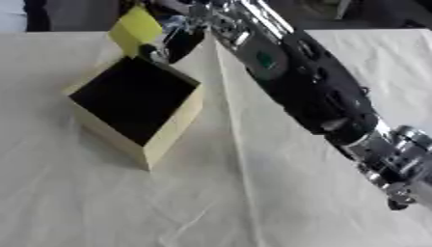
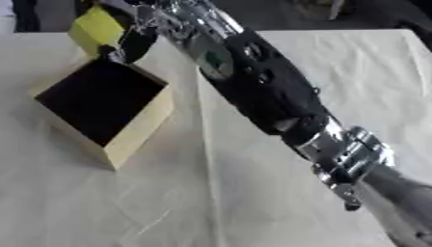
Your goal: Pick up objects on the table and place them in the box.
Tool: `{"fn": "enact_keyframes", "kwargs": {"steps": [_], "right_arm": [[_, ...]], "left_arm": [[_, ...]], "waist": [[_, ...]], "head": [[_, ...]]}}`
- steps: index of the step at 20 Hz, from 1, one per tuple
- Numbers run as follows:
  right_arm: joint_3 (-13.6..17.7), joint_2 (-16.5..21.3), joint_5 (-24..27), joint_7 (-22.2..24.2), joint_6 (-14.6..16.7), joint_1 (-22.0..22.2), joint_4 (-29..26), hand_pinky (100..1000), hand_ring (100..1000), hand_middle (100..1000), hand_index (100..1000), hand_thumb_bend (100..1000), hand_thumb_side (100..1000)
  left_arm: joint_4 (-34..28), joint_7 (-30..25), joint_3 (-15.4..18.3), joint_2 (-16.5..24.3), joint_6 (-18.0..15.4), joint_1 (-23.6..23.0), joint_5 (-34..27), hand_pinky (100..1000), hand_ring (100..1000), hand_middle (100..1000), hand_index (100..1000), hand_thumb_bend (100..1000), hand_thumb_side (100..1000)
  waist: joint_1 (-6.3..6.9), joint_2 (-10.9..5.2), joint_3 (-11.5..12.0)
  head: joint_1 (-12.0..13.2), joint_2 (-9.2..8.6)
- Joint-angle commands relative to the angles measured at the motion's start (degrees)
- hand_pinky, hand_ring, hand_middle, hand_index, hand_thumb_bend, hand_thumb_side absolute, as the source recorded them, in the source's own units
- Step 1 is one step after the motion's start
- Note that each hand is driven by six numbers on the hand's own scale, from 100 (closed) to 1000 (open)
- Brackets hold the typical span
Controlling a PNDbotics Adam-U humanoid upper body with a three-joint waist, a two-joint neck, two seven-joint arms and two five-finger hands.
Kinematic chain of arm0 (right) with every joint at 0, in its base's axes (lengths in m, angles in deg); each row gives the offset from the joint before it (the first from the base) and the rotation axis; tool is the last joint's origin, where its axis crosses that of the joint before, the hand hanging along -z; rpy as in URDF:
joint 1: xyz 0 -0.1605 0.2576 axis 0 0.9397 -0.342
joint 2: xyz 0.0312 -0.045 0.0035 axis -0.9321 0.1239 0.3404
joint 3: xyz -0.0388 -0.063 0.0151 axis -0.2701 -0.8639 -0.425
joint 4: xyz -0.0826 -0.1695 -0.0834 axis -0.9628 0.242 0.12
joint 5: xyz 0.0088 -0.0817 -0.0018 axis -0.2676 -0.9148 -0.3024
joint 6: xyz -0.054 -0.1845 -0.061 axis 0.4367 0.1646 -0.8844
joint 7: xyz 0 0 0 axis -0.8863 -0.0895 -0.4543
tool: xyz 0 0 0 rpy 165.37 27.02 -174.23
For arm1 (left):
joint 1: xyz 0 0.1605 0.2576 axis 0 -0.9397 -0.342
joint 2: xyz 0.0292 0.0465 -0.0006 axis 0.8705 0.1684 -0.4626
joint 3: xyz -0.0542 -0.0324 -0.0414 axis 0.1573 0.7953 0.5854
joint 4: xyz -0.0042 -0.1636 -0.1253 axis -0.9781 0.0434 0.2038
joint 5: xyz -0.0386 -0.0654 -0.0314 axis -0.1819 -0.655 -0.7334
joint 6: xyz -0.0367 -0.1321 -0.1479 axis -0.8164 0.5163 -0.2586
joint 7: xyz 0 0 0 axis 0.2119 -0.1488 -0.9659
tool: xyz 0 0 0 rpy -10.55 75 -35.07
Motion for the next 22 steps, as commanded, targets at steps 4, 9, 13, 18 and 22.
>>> {"fn": "enact_keyframes", "kwargs": {"steps": [4,9,13,18,22], "right_arm": [[0.0,-1.5,-1.6,-1.5,-1.3,-0.5,0.6,534,556,461,558,100,100],[-0.5,-2.1,-1.6,-1.5,-1.3,0.3,1.0,531,556,460,558,100,100],[-1.5,-2.4,-1.8,-0.1,-0.6,0.8,0.9,537,560,468,558,100,100],[-2.7,-3.3,-0.2,2.1,0.0,1.6,2.1,549,570,477,574,100,100],[-3.2,-3.4,1.1,3.9,0.4,2.3,2.7,585,595,499,597,100,100]], "left_arm": [[-1.1,-0.8,-0.1,0.5,0.1,0.6,-0.3,752,796,818,724,100,712],[-1.1,-1.3,-0.1,0.5,0.3,0.5,-0.1,751,785,818,723,100,714],[-1.1,-1.3,-0.1,0.5,0.0,0.5,-0.4,748,786,817,723,100,713],[-1.1,-1.2,0.0,0.6,0.0,0.6,-0.2,737,786,816,723,100,716],[-1.1,-1.8,0.1,0.8,-0.7,0.9,-0.1,738,786,815,724,100,713]], "waist": [[0.24,-0.92,-0.1],[0.21,-0.8,-0.2],[0.16,-0.78,-0.3],[-0.05,-0.79,-0.2],[-0.14,-0.78,-0.1]], "head": [[0.3,-1.74],[0.6,-1.91],[0.6,-1.46],[0.6,-1.33],[0.9,-1.01]]}}
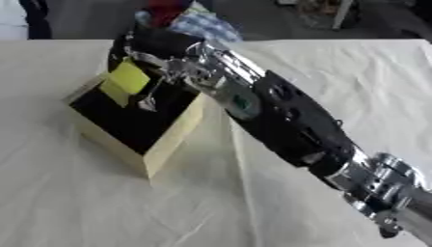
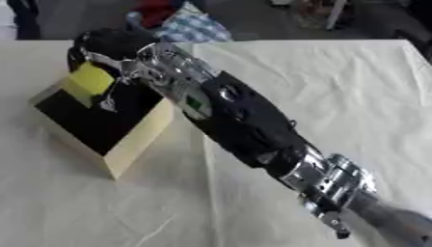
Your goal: Pick up objects on the table and place them in the box.
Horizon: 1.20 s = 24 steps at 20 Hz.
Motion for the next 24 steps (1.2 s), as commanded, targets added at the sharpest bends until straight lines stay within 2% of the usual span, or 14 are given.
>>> {"fn": "enact_keyframes", "kwargs": {"steps": [1,2,4,8,13,18,21,24], "right_arm": [[-0.1,0.4,0.8,1.4,0.5,-0.6,0.0,600,609,510,615,100,100],[-0.3,0.3,0.7,1.8,0.8,-0.5,0.1,611,616,517,627,100,100],[-0.7,0.2,0.3,3.1,1.4,-0.3,0.2,653,671,555,684,102,171],[-0.7,0.3,-2.1,5.7,2.3,-0.1,0.2,711,776,684,779,254,275],[0.1,0.6,-5.4,6.6,2.7,0.1,-0.6,766,839,768,839,361,336],[1.1,1.2,-7.4,5.2,1.9,0.2,-2.6,761,830,757,837,357,333],[2.0,1.9,-6.6,3.7,1.2,0.2,-4.4,749,816,736,833,333,296],[3.6,3.4,-4.4,2.2,0.0,0.2,-7.5,737,805,720,833,308,296]], "left_arm": [[-1.1,-0.3,0.4,0.9,-0.5,0.8,0.1,739,787,816,724,100,715],[-1.1,-0.3,0.4,0.8,-0.3,0.7,0.2,739,787,816,724,100,715],[-1.1,-0.3,0.3,0.8,-0.2,0.7,0.2,737,787,816,724,100,715],[-1.1,-0.2,0.4,0.8,-0.1,0.6,0.1,737,786,816,723,100,715],[-1.1,-0.1,0.4,0.9,-0.1,0.5,0.2,738,786,816,723,100,715],[-1.1,0.0,0.4,0.9,-0.3,0.4,-0.1,737,784,814,722,100,713],[-1.1,0.6,0.5,0.9,-0.7,0.2,-0.6,734,781,810,719,100,710],[-1.1,1.0,0.5,1.0,-1.0,-0.1,-0.9,733,779,808,718,100,709]], "waist": [[0.33,-0.91,0.1],[0.31,-0.9,0.0],[0.28,-0.9,0.0],[0.26,-0.94,-0.1],[0.32,-1.01,-0.4],[0.44,-1.17,-0.7],[0.49,-1.34,-0.9],[0.55,-1.59,-1.3]], "head": [[0.4,0.22],[0.3,0.24],[0.2,0.26],[0.2,0.41],[0.3,0.5],[0.3,0.44],[0.5,0.5],[0.8,0.64]]}}
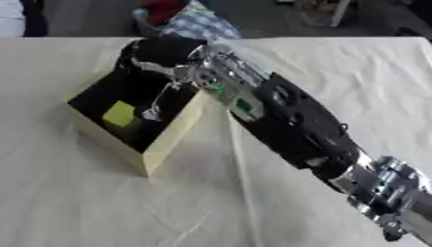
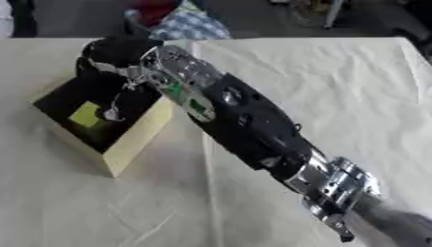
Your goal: Pick up objects on the table and place them in the box.
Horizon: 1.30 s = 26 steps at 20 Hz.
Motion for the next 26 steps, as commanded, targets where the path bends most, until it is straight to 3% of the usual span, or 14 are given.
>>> {"fn": "enact_keyframes", "kwargs": {"steps": [1,4,8,12,14,15,19,26], "right_arm": [[2.5,2.9,2.5,-1.7,-1.3,-0.9,-4.4,728,798,709,829,283,300],[5.1,5.8,6.0,-3.5,-3.4,0.1,-9.1,714,783,685,818,236,287],[9.6,11.3,12.8,-6.0,-7.3,3.5,-18.2,689,755,638,805,100,332],[14.7,16.6,20.9,-10.3,-11.4,8.4,-25.6,680,742,617,798,100,370],[17.1,19.0,24.3,-13.8,-11.3,10.8,-26.3,676,738,612,798,100,419],[18.3,20.1,25.6,-15.8,-11.0,12.0,-26.4,676,738,612,799,100,393],[23.1,24.3,29.4,-23.8,-8.7,19.0,-26.5,672,738,610,803,100,439],[30.0,26.1,32.8,-37.3,-4.9,33.0,-26.5,663,746,615,810,100,517]], "left_arm": [[-1.1,0.5,0.6,1.1,-0.2,0.0,-0.3,732,778,809,717,100,709],[-1.1,0.7,0.7,1.2,0.0,-0.7,0.0,732,779,809,717,100,712],[-1.1,1.0,0.9,1.6,0.7,-1.9,0.9,731,780,812,715,100,715],[-1.1,1.4,1.2,1.9,1.3,-3.1,1.9,730,781,814,715,100,719],[-1.1,1.5,1.3,2.0,1.6,-3.6,2.4,730,781,815,714,100,716],[-1.1,1.6,1.3,2.0,1.7,-3.9,2.7,730,781,815,714,100,721],[-1.1,2.1,1.7,2.2,2.0,-4.7,3.6,729,782,816,713,100,725],[-1.1,3.2,2.3,2.4,2.0,-6.0,5.1,727,782,819,712,100,726]], "waist": [[0.49,-1.54,-0.3],[0.6,-2.07,-1.1],[0.72,-2.92,-2.5],[0.88,-3.53,-3.9],[0.98,-3.82,-4.5],[1.03,-3.91,-4.8],[1.16,-4.2,-6.1],[1.73,-4.41,-8.1]], "head": [[0.4,0.2],[1.0,0.63],[2.6,1.46],[4.5,2.12],[5.4,2.4],[5.7,2.44],[7.2,2.54],[9.8,2.82]]}}
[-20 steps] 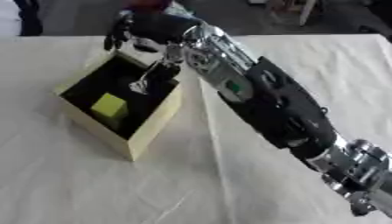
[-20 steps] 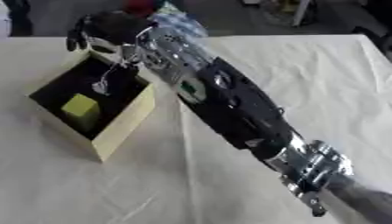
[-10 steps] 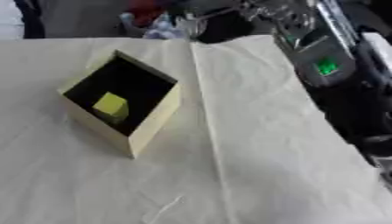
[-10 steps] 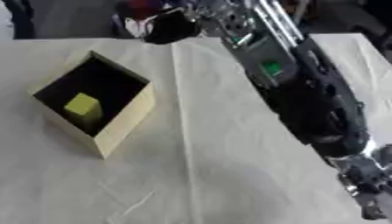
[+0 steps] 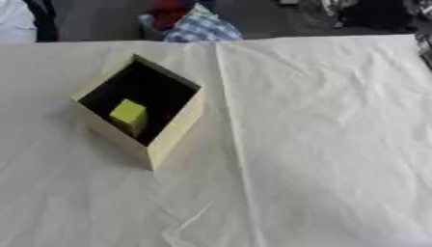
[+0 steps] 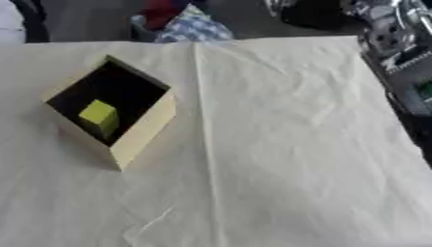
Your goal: Pick up objects on the table and place them in the box.
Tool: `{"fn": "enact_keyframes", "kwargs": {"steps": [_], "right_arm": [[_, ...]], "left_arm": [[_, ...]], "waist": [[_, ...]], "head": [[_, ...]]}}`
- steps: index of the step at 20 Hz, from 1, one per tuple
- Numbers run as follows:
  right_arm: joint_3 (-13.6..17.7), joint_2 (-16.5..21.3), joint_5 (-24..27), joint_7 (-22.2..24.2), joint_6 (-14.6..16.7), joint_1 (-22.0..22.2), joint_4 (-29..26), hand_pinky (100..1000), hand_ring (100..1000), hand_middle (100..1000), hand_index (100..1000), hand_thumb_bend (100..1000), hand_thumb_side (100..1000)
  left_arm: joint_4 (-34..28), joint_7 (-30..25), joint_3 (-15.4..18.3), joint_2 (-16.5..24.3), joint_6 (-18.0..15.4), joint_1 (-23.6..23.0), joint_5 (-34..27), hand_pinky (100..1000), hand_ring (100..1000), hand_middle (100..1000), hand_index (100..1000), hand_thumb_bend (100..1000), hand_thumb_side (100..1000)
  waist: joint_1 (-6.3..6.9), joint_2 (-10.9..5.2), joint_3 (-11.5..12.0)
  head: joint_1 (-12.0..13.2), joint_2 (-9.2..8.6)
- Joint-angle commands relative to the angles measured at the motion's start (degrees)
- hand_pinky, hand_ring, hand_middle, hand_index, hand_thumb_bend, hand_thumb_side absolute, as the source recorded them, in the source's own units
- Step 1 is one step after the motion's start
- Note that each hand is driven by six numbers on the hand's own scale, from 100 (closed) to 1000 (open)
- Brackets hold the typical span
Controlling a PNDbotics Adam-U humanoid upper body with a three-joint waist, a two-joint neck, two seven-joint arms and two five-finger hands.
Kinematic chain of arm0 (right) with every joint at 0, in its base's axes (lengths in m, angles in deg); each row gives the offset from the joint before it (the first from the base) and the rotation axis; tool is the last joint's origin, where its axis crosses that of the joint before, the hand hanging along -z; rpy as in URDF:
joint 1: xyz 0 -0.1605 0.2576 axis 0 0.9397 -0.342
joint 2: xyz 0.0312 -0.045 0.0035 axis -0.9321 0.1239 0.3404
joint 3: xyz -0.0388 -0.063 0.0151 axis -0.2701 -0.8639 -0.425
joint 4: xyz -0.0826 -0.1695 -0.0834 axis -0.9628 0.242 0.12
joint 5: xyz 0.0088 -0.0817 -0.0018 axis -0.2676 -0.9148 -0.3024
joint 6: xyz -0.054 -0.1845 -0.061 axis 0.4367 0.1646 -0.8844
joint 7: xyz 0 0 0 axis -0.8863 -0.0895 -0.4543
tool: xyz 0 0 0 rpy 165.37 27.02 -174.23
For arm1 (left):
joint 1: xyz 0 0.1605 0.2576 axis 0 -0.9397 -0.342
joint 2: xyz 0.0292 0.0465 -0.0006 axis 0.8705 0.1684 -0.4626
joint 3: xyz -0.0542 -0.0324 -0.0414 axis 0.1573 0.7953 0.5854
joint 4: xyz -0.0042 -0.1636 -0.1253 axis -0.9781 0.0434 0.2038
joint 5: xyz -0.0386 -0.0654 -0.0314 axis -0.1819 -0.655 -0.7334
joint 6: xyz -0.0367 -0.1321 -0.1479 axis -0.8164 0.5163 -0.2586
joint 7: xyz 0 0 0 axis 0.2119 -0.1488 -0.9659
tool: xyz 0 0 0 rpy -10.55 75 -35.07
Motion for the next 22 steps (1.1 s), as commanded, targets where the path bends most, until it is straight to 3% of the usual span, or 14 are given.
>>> {"fn": "enact_keyframes", "kwargs": {"steps": [1,11,17,22], "right_arm": [[3.7,2.2,1.5,-6.2,1.9,3.5,-0.9,663,748,617,812,100,520],[7.4,-3.4,3.3,-23.3,11.8,19.6,-0.9,661,777,660,824,100,667],[8.2,-8.7,1.3,-27.6,14.0,24.9,-0.9,655,778,665,825,100,737],[8.5,-12.1,0.5,-28.9,14.5,26.9,-0.9,641,765,647,821,100,783]], "left_arm": [[-1.1,0.7,0.9,1.4,-0.1,-0.1,0.9,726,782,820,712,100,726],[-1.1,3.1,2.1,1.7,-0.9,-1.6,2.8,726,786,826,714,100,725],[-1.1,4.8,2.8,1.7,-1.5,-2.3,3.7,725,788,827,714,100,725],[-1.1,5.3,2.8,1.7,-1.6,-2.6,4.2,725,788,827,714,100,725]], "waist": [[0.23,-1.11,-0.4],[0.96,-1.39,-2.1],[1.33,-1.55,-2.7],[1.51,-1.77,-3.0]], "head": [[1.1,0.3],[3.8,0.64],[4.7,1.06],[5.0,1.37]]}}
